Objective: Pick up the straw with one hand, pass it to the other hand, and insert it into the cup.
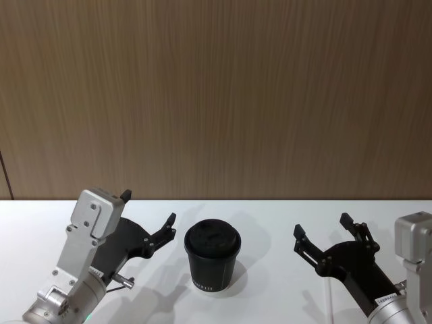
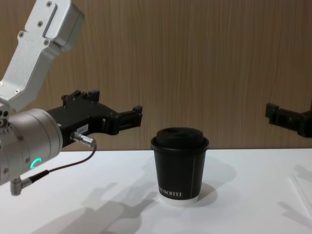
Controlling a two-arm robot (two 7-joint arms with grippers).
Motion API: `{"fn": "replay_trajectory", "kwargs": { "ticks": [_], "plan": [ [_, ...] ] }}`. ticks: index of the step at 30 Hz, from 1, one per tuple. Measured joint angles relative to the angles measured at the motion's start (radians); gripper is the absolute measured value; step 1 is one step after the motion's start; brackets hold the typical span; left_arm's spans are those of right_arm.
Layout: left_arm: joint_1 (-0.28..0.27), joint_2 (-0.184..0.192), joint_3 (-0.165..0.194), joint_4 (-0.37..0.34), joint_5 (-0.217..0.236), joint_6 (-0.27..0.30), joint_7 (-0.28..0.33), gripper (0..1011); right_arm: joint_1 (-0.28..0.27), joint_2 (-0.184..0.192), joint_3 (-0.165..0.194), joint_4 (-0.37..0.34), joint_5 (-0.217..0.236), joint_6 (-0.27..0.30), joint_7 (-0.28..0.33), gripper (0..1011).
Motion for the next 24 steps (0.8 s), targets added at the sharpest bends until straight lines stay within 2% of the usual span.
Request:
{"fn": "replay_trajectory", "kwargs": {
  "ticks": [24],
  "plan": [
    [0.0,0.0,0.0,0.0,0.0,0.0,0.0,1003,0.0,0.003,0.0,-0.003,-0.003,0.008,0.002,1001]
  ]
}}
